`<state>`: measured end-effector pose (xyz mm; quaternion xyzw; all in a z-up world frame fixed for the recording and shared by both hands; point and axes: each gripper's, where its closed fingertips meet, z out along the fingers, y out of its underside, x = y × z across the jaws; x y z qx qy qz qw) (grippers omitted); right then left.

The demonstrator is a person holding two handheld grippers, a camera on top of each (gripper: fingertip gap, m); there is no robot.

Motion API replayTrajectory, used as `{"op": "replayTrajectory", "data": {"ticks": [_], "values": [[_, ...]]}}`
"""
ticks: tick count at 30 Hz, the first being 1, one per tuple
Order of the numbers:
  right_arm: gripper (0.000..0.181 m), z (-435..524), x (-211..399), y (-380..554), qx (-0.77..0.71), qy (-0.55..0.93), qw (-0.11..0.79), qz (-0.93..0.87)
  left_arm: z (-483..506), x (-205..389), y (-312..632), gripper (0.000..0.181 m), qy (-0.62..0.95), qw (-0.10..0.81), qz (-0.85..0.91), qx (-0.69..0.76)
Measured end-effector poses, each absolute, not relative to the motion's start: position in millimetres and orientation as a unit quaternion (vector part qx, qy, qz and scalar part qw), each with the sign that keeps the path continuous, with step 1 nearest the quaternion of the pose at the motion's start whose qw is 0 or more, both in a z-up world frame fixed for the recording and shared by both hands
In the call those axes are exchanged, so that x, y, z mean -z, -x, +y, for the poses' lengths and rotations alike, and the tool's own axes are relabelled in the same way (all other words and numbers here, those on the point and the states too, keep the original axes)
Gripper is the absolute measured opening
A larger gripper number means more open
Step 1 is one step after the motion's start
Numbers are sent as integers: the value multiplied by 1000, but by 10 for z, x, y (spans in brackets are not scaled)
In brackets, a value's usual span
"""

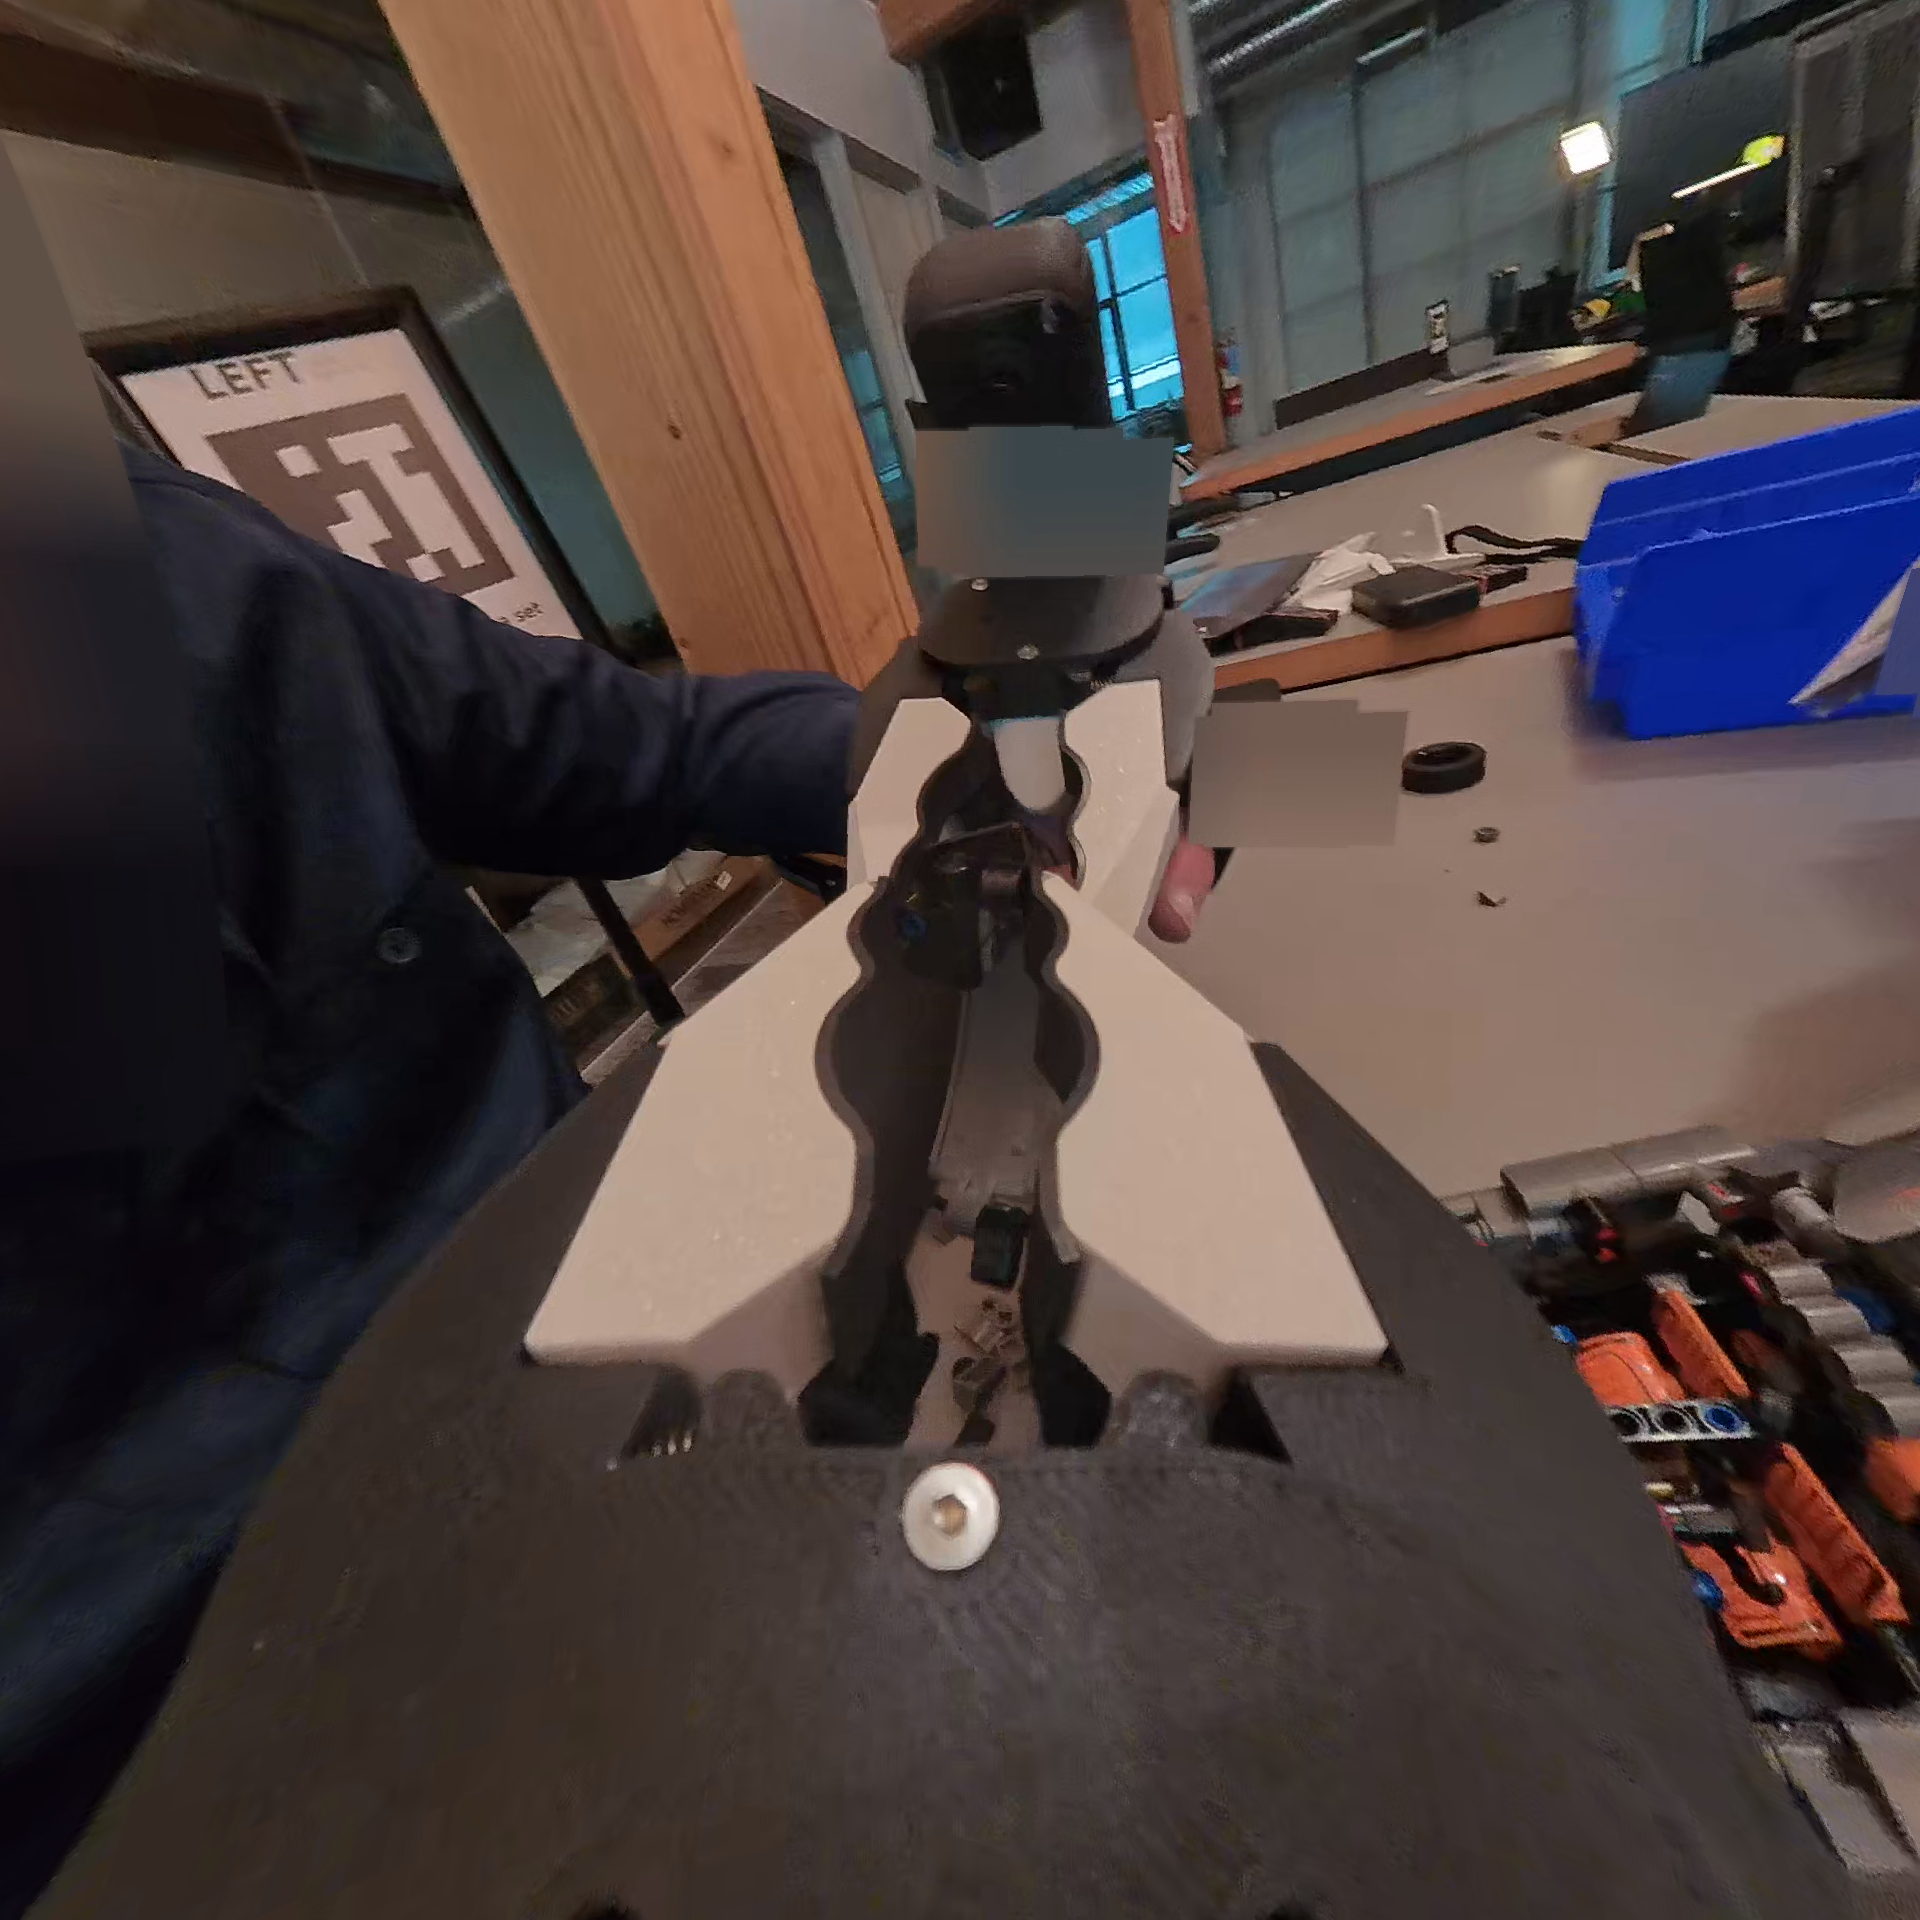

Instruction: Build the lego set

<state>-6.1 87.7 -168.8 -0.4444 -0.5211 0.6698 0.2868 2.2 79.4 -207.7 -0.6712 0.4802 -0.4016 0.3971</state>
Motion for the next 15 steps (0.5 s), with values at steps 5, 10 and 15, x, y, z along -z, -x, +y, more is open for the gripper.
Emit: {"op": "replayTrajectory", "data": {"ticks": [5,10,15], "values": [[22,775,1687,57,-670,428,280,-537,774,2073,-74,44,665,392,472,426],[22,785,1668,55,-676,428,281,-531,819,2084,-55,49,671,393,464,425],[22,692,1648,47,-688,413,262,-536,788,2080,-124,43,663,392,463,439]]}}
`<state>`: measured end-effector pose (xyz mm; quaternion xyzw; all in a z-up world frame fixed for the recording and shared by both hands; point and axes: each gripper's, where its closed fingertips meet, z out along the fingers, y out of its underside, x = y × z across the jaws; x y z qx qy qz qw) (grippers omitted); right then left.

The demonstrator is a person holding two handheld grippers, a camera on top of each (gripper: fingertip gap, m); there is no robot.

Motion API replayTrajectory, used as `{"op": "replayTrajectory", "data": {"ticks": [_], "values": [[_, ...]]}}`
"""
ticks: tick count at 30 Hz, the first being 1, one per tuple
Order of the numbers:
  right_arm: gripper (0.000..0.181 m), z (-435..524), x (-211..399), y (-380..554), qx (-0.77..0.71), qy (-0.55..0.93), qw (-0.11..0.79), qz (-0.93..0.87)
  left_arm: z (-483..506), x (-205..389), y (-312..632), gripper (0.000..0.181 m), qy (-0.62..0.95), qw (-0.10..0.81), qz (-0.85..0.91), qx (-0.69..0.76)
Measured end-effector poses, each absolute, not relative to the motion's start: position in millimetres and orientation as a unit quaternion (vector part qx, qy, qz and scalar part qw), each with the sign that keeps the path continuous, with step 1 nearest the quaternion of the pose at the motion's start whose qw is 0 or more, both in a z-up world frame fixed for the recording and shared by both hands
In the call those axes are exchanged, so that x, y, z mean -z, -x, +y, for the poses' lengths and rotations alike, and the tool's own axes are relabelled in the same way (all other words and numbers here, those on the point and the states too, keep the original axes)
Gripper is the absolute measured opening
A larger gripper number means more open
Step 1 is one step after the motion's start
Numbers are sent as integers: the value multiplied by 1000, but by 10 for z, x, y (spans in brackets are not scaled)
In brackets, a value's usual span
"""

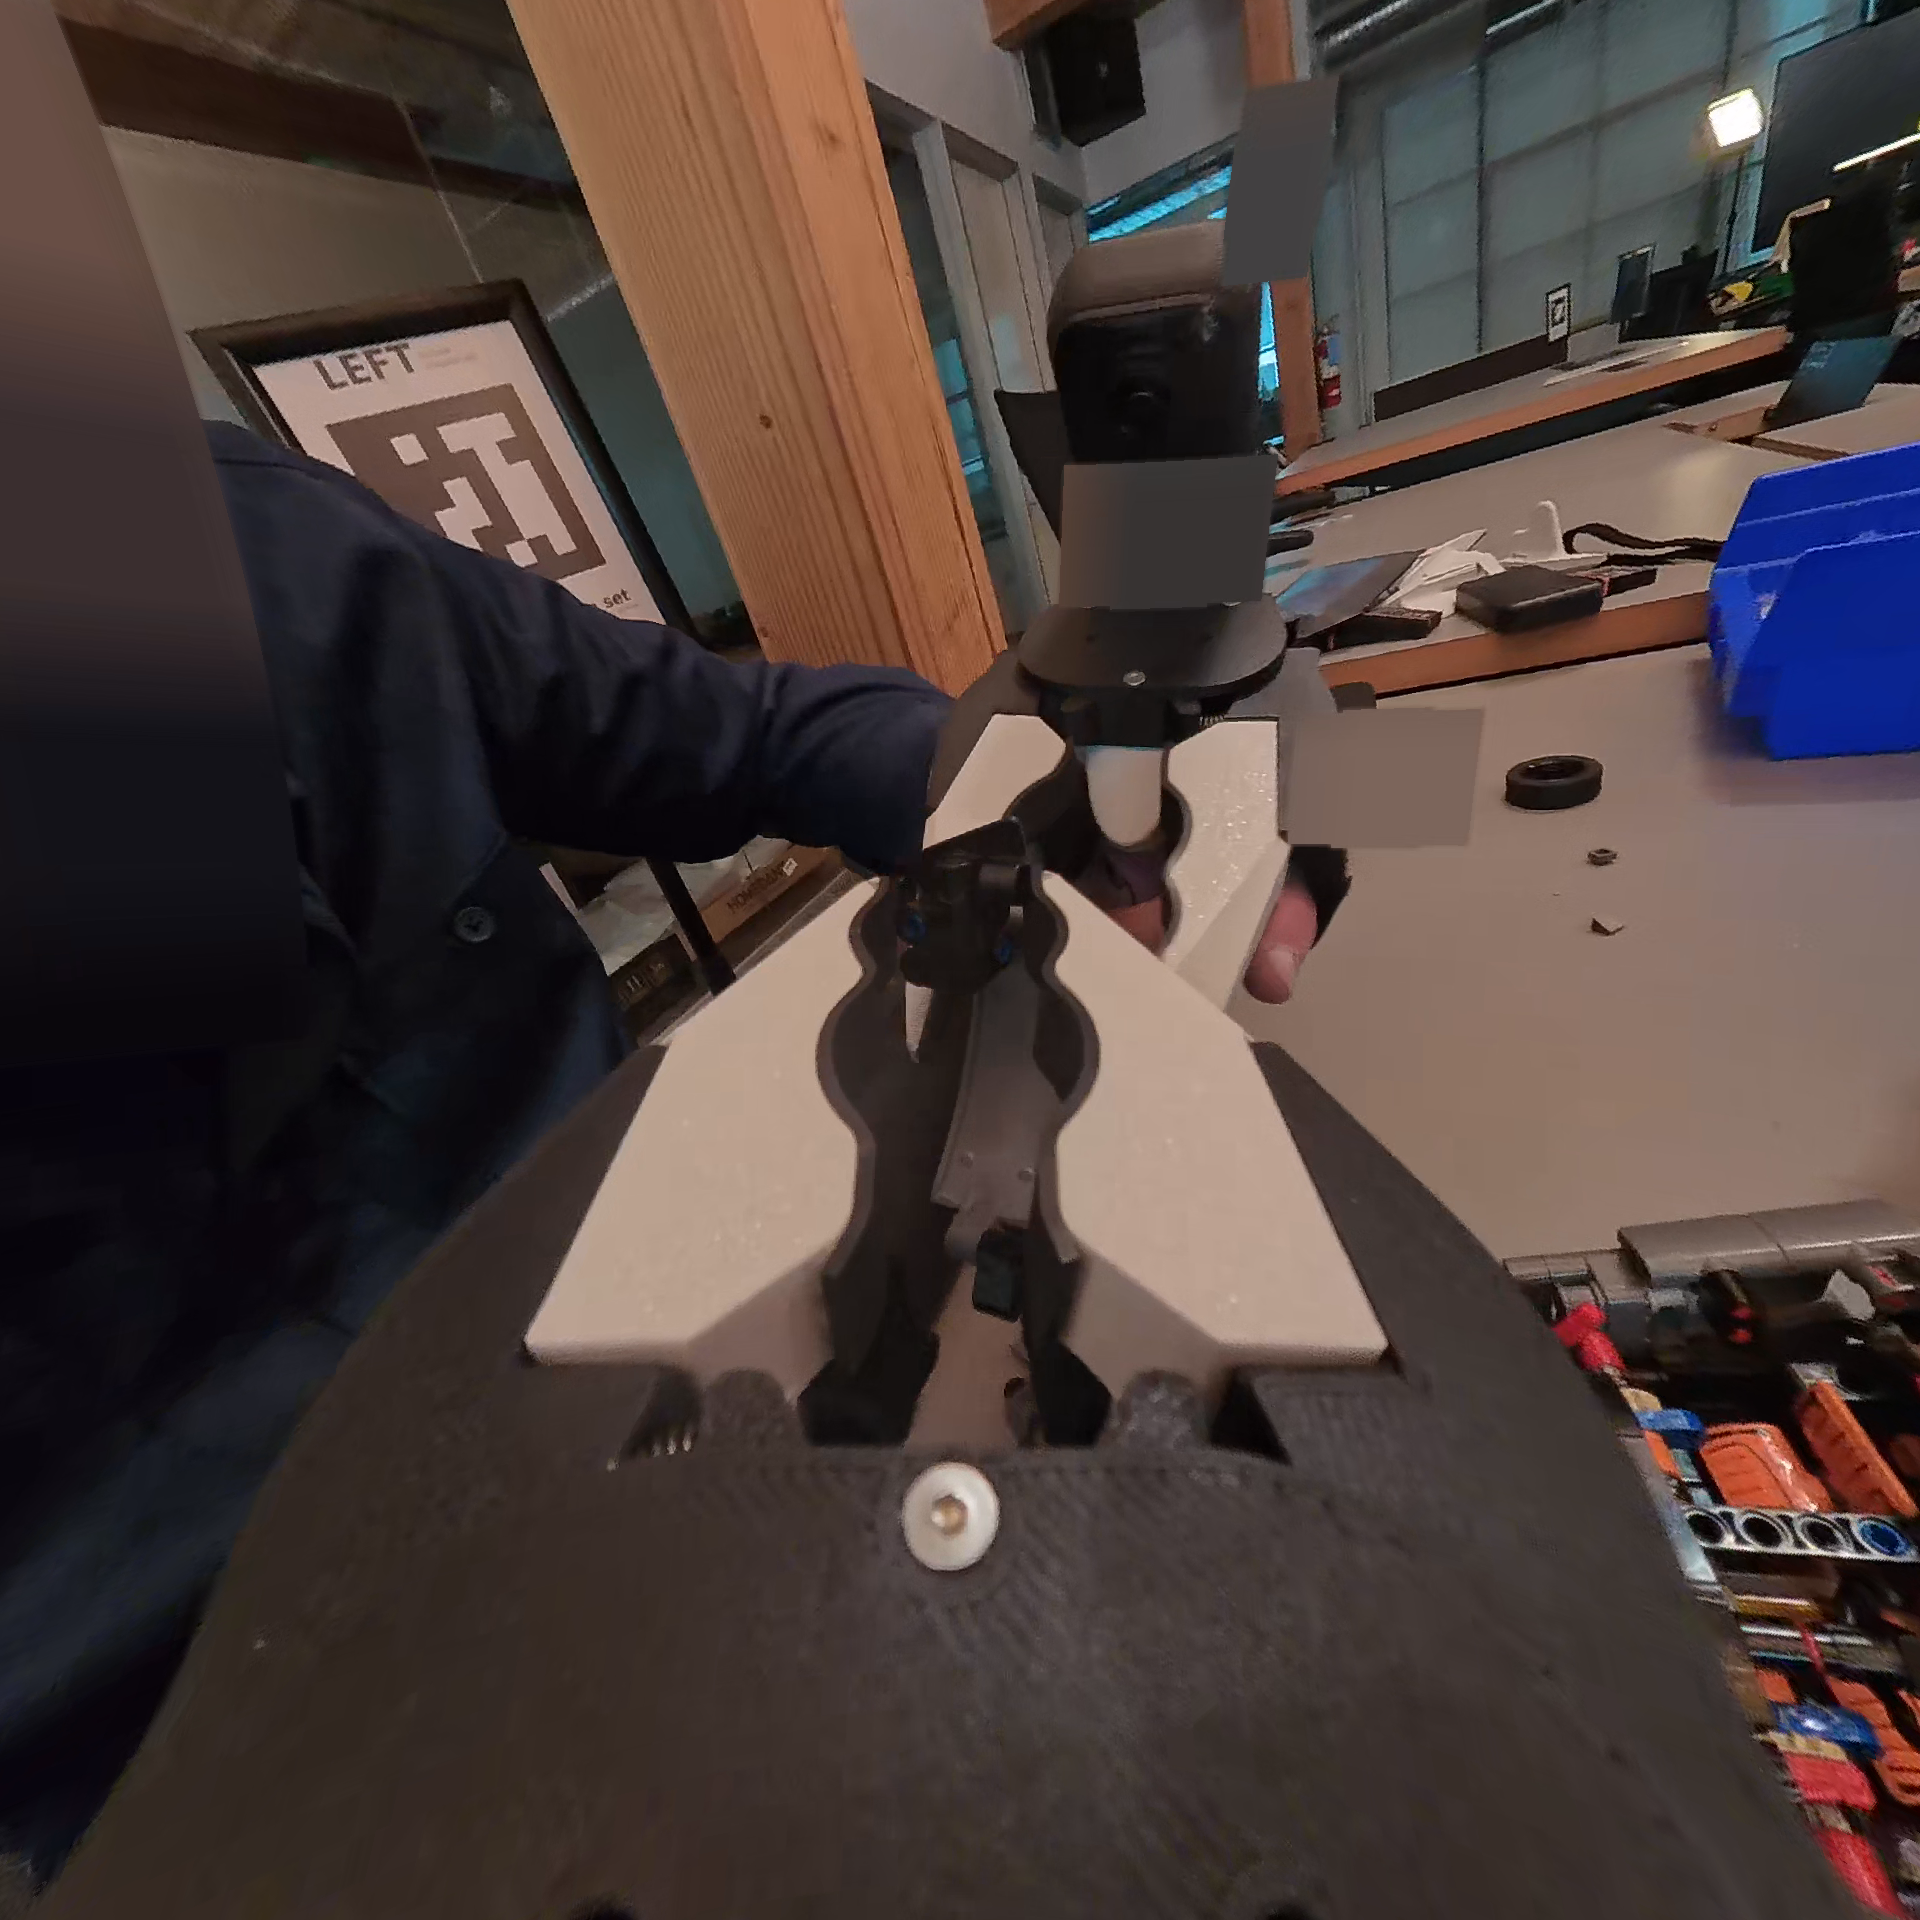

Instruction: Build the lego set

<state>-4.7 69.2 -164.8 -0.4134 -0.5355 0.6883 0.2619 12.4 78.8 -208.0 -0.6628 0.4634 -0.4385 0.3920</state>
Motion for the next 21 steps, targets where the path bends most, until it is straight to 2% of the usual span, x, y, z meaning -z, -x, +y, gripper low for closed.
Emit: {"op": "replayTrajectory", "data": {"ticks": [2,7,10,12,21], "values": [[21,671,1659,57,-684,413,263,-541,797,2070,-123,43,663,395,461,439],[22,703,1638,47,-689,417,261,-532,747,1980,-136,24,649,402,461,453],[22,727,1635,56,-684,425,269,-529,770,1955,-115,24,649,407,451,458],[29,773,1657,66,-668,440,279,-531,786,1952,-98,24,652,411,451,451],[33,1167,1729,-40,-594,503,346,-524,1174,2058,169,23,720,464,437,276]]}}
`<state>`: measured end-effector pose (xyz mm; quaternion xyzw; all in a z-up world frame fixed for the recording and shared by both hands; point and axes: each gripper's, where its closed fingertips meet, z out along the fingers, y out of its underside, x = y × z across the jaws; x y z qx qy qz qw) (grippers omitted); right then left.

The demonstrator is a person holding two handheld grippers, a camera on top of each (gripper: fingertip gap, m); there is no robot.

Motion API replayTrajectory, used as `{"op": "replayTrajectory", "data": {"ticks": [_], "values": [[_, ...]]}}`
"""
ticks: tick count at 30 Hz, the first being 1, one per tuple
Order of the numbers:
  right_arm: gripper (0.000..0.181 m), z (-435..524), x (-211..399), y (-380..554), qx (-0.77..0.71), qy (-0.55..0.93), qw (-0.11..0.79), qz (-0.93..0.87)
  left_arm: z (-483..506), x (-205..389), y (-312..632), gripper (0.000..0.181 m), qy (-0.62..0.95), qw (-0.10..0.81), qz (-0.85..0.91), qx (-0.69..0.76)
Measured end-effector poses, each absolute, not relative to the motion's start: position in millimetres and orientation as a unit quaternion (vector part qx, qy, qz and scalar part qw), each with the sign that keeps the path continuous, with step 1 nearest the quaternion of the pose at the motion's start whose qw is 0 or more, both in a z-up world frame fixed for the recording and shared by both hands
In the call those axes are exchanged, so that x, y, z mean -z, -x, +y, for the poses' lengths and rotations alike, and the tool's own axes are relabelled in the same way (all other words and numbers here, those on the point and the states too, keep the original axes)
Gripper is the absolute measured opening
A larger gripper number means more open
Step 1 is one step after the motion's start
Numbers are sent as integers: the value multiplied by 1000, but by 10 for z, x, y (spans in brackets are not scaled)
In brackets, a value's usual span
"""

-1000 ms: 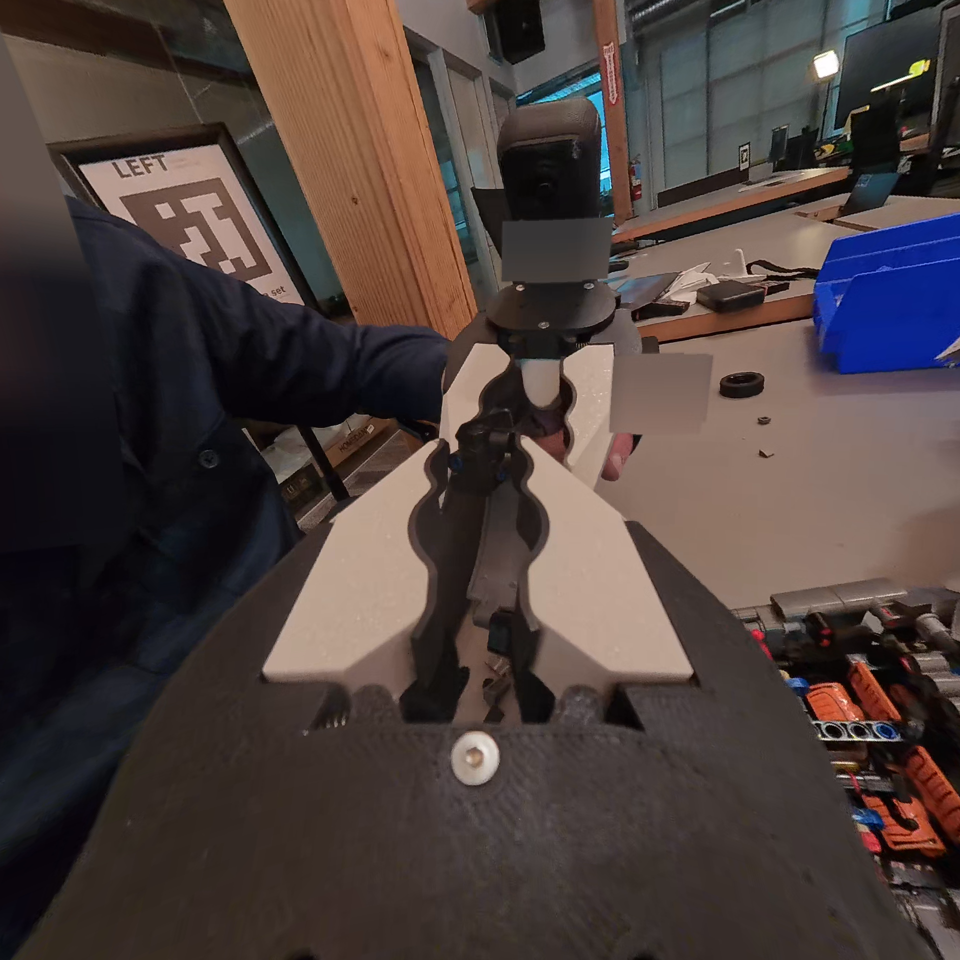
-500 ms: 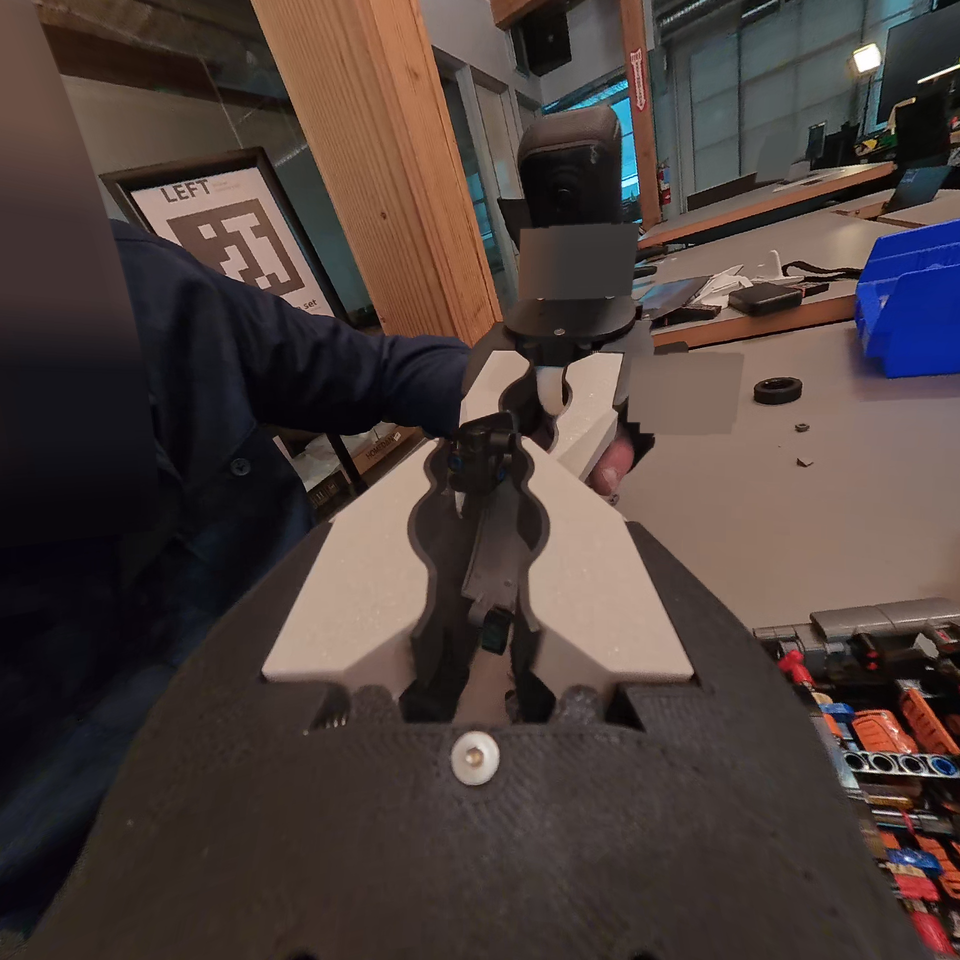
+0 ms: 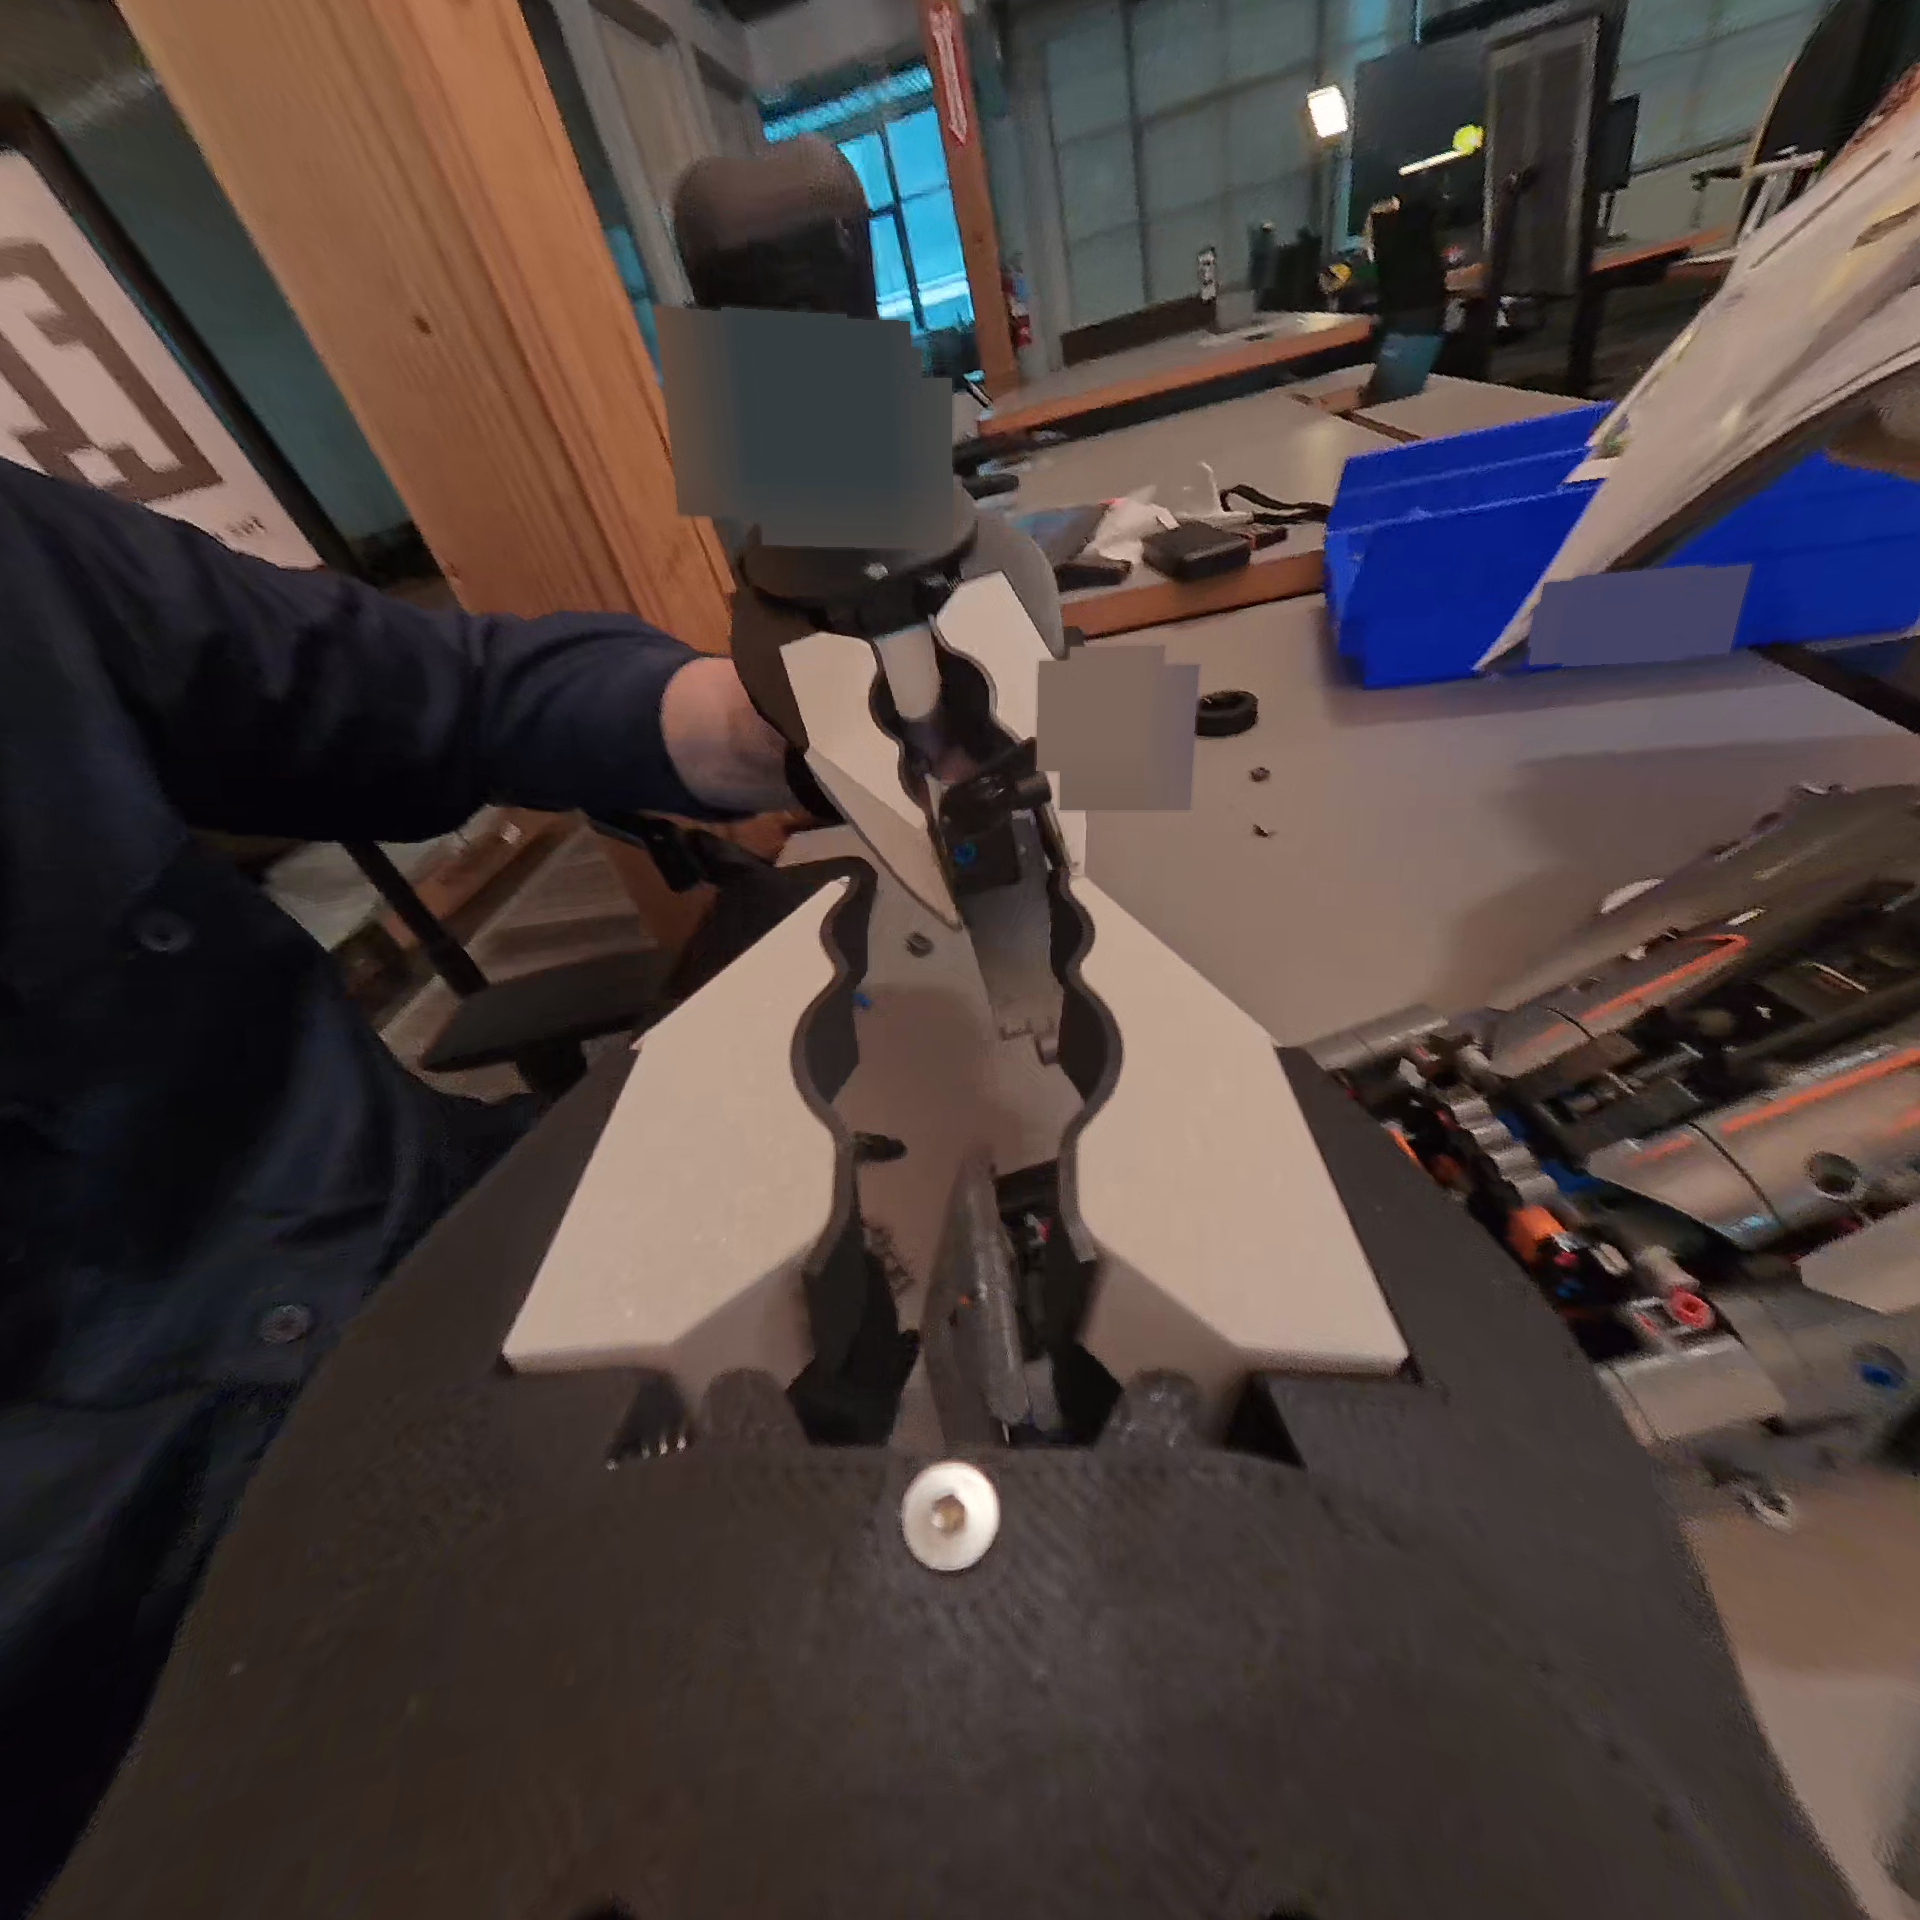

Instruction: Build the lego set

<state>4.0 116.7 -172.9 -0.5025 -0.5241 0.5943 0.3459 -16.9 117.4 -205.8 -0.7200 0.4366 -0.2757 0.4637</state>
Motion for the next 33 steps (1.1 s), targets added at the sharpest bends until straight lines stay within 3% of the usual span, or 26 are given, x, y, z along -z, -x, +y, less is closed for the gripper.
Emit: {"op": "replayTrajectory", "data": {"ticks": [11,16,19,25,33], "values": [[34,1230,1940,96,-520,542,372,-546,1387,2166,381,23,659,490,546,-166],[25,1221,2053,173,-521,562,350,-539,1403,2162,378,23,607,475,572,-280],[14,1249,2101,174,-521,577,338,-530,1413,2175,389,23,586,465,582,-318],[10,1293,2080,152,-541,583,328,-509,1402,2120,360,23,561,470,586,-347],[6,1372,2099,93,-510,592,345,-520,1368,2186,367,32,605,458,592,-272]]}}
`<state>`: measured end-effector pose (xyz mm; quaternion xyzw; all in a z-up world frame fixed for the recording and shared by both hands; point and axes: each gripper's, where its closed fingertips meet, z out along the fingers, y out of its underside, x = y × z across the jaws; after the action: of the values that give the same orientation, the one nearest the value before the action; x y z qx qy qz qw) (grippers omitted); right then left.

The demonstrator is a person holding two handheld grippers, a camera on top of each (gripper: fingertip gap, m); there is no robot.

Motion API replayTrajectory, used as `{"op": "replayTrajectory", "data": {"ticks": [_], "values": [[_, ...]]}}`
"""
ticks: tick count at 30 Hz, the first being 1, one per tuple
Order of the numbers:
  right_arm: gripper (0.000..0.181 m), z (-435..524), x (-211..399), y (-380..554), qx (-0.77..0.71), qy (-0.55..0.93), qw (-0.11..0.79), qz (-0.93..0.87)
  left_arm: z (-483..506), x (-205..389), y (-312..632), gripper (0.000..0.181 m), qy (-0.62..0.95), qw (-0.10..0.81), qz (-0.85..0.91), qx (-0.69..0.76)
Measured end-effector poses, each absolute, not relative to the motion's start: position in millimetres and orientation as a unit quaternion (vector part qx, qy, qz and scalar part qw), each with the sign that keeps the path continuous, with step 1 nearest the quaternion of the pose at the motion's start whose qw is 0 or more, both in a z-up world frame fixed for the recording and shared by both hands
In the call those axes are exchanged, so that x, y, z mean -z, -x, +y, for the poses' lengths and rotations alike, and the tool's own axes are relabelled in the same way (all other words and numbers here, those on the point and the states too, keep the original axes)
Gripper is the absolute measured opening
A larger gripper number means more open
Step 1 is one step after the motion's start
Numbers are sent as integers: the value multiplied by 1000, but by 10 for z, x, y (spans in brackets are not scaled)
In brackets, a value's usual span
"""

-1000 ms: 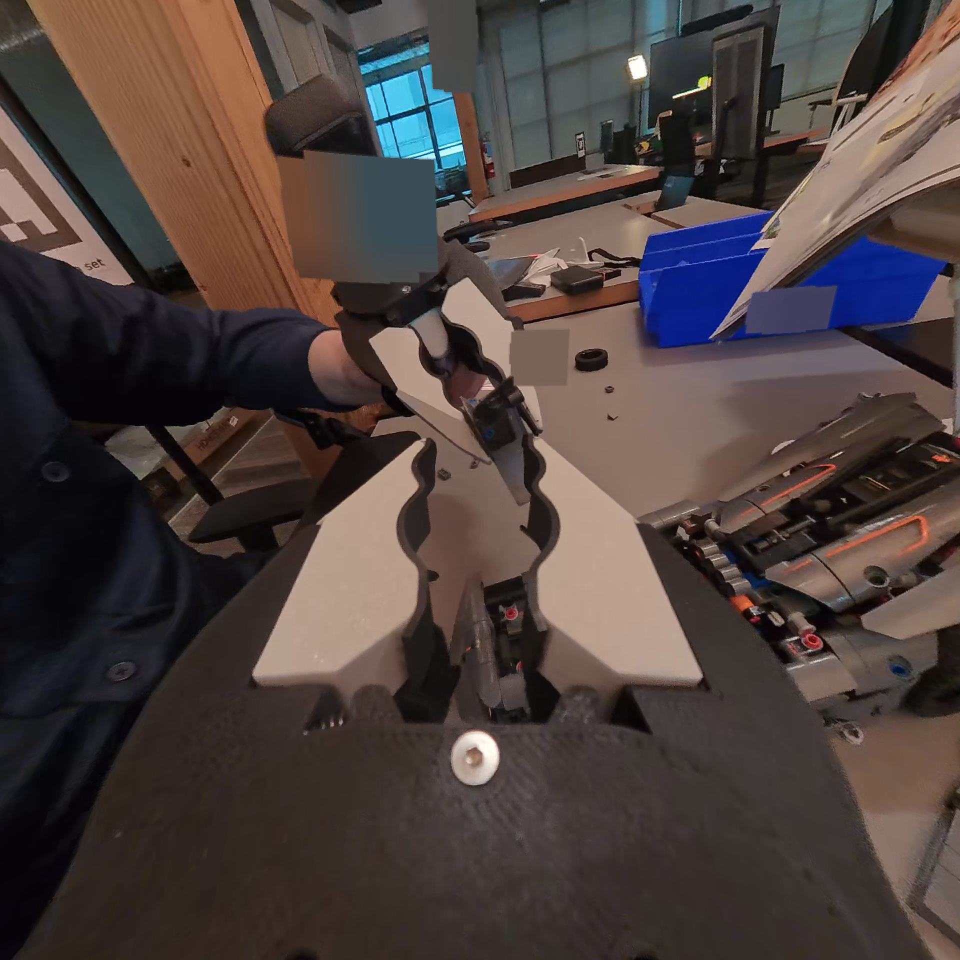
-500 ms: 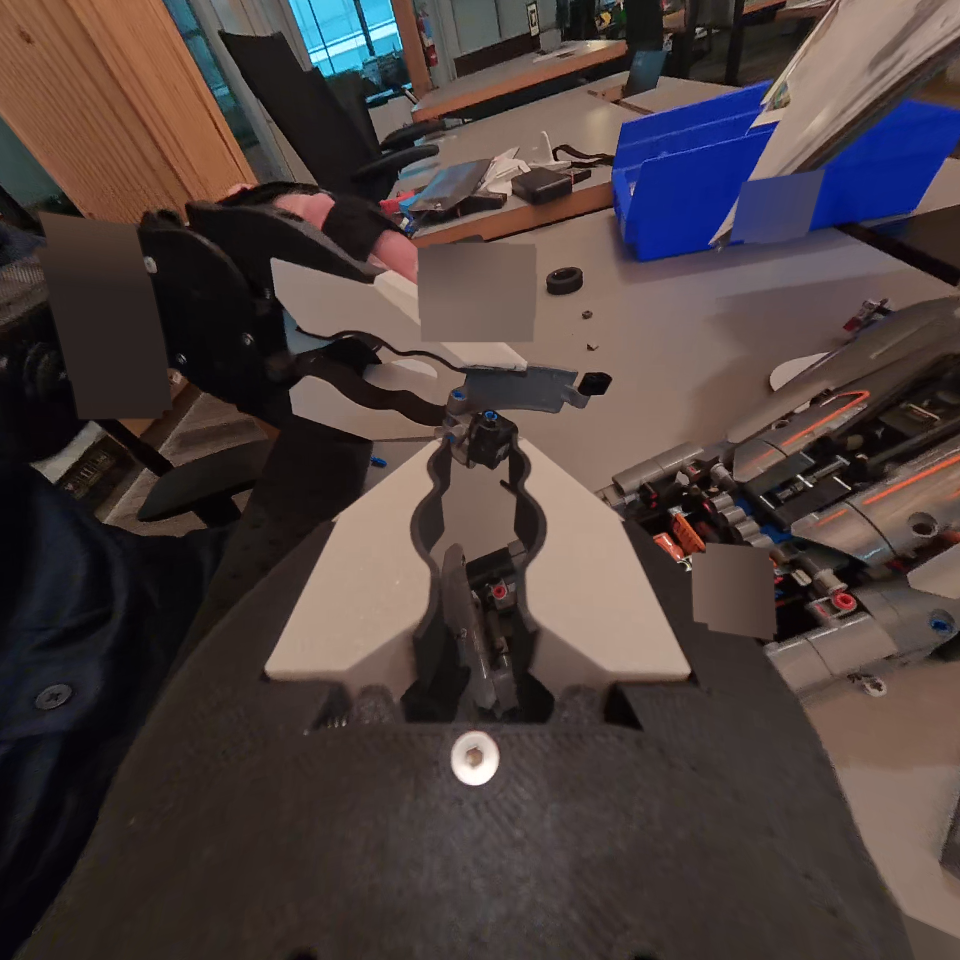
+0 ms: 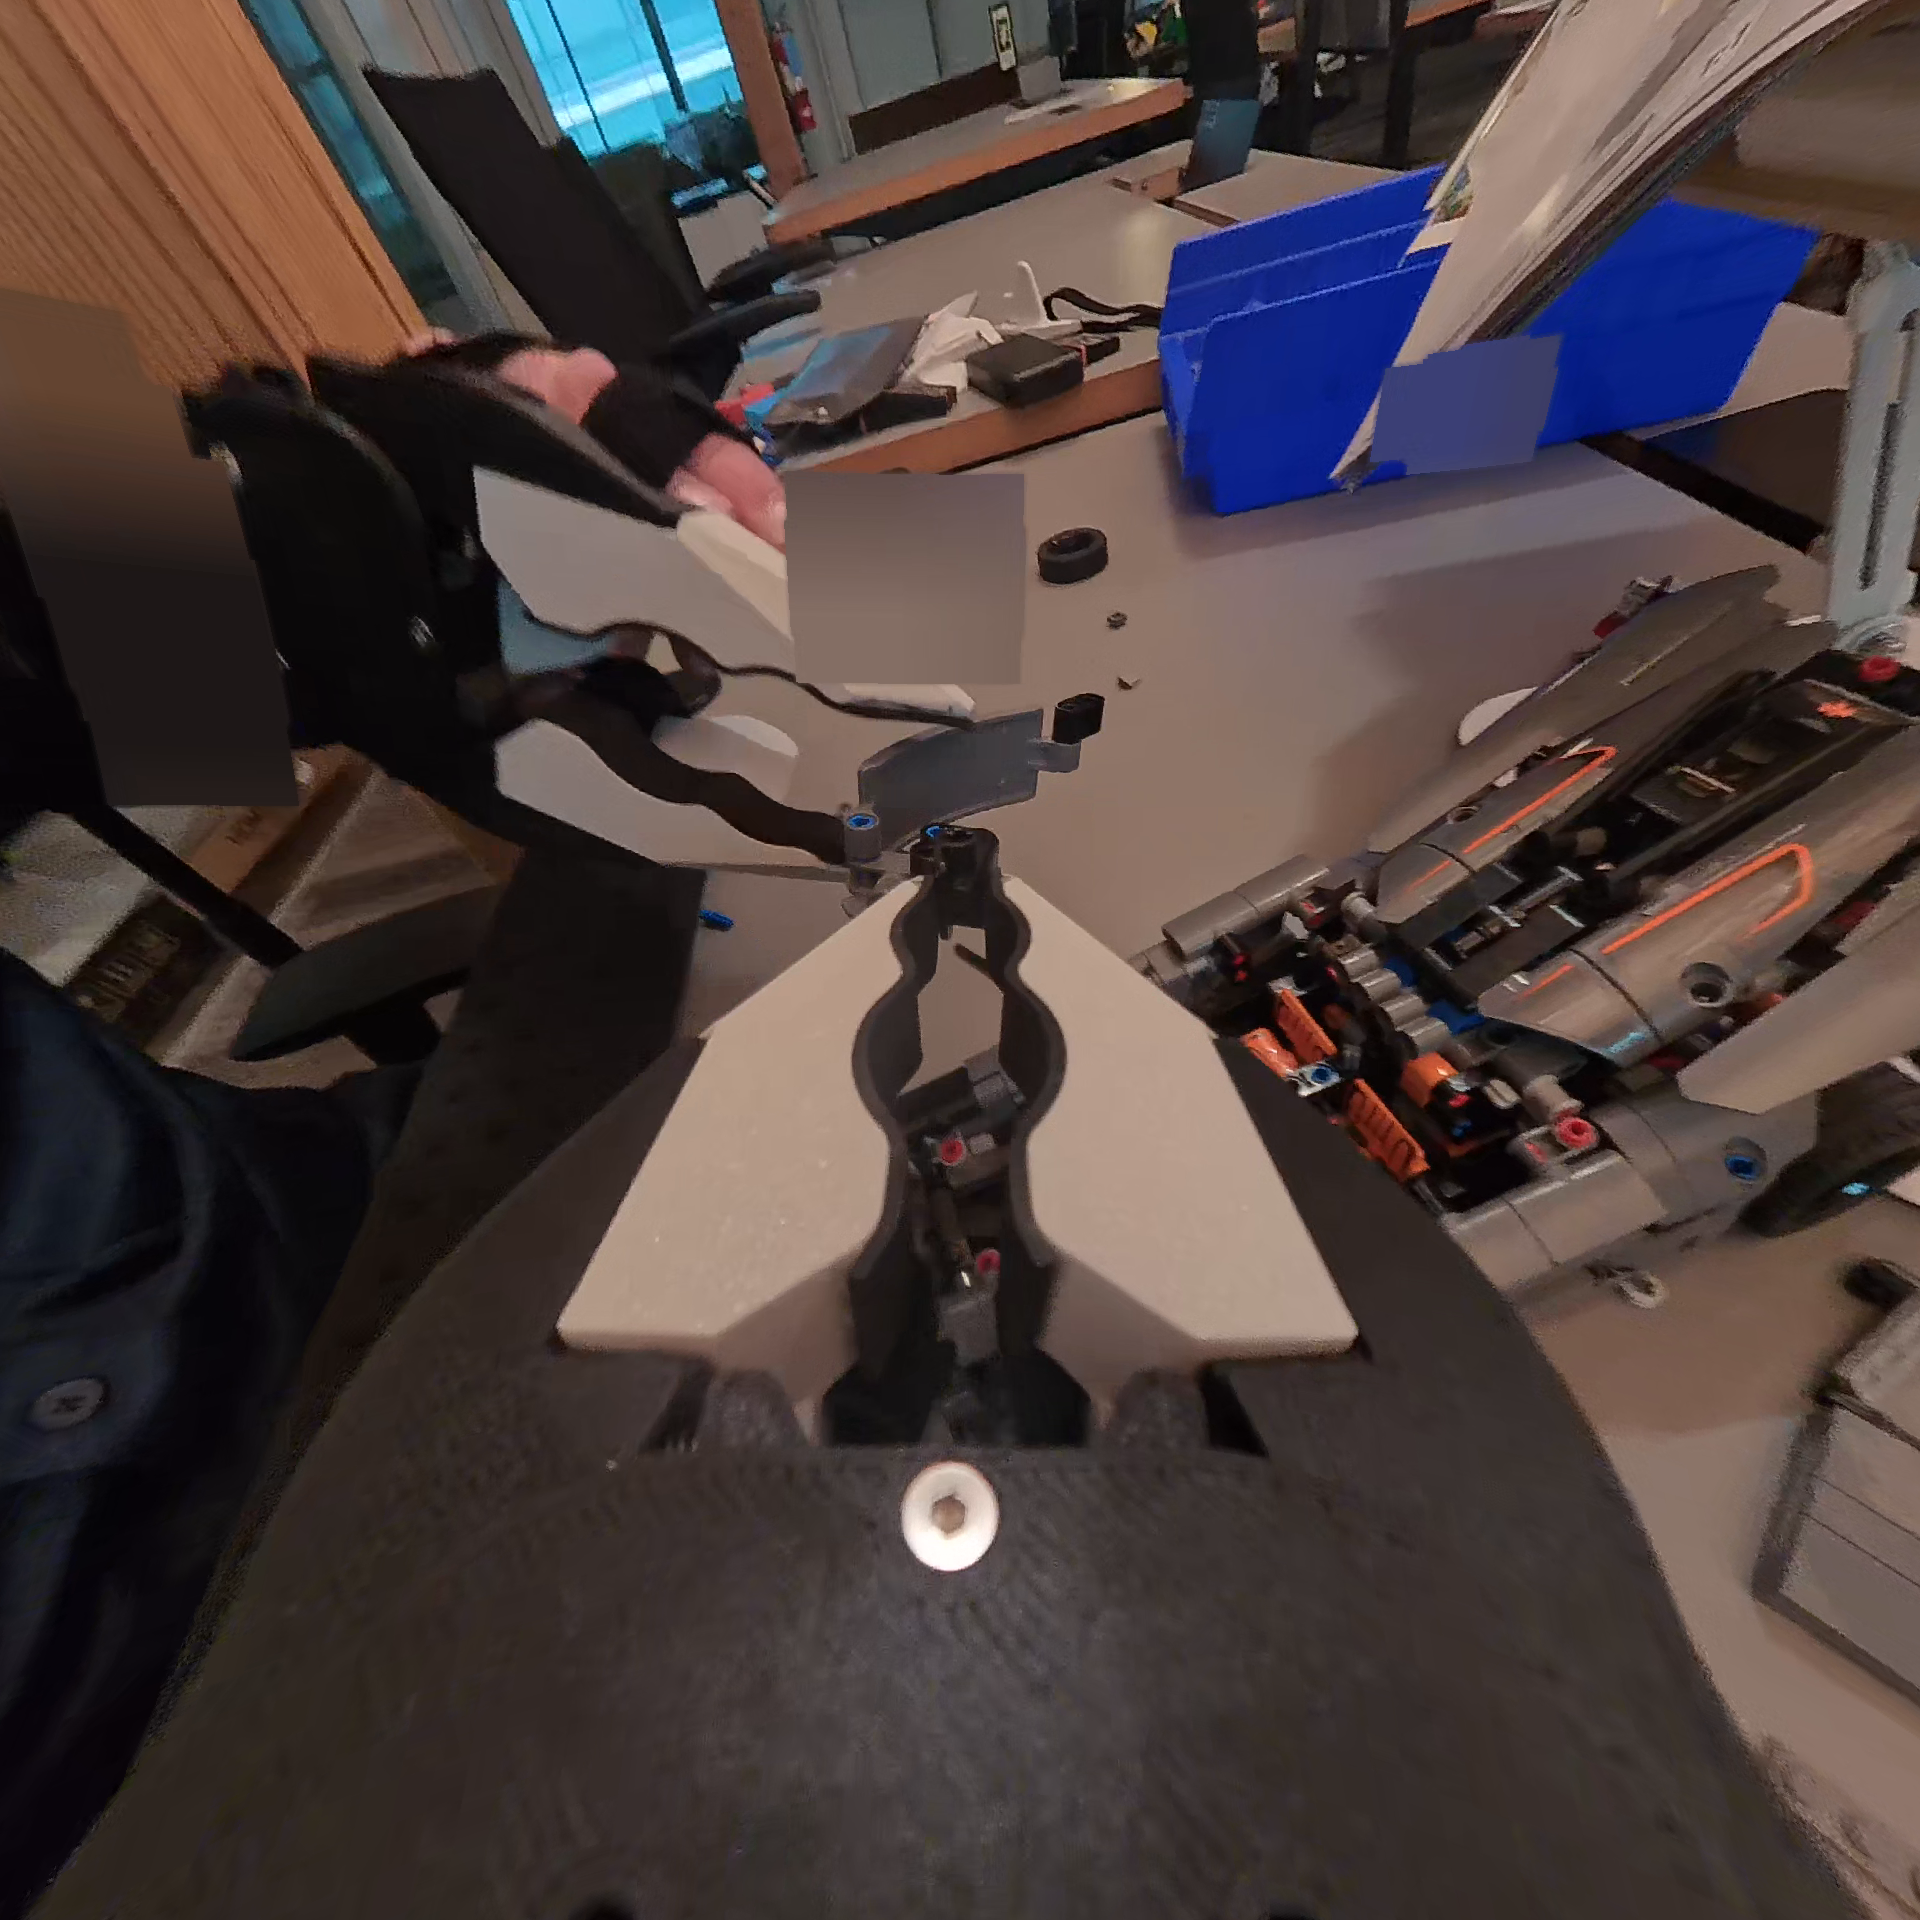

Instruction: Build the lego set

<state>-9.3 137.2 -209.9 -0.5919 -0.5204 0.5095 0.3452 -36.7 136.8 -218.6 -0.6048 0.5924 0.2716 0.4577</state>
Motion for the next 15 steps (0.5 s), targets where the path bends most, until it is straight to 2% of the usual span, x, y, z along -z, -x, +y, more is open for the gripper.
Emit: {"op": "replayTrajectory", "data": {"ticks": [7,11,15], "values": [[6,1262,2185,90,-439,568,365,-593,1203,2155,257,35,665,464,583,-55],[6,1221,2220,102,-427,564,362,-607,1061,2292,195,9,675,425,603,6],[6,1235,2258,108,-425,570,357,-606,1072,2381,192,7,686,413,599,15]]}}
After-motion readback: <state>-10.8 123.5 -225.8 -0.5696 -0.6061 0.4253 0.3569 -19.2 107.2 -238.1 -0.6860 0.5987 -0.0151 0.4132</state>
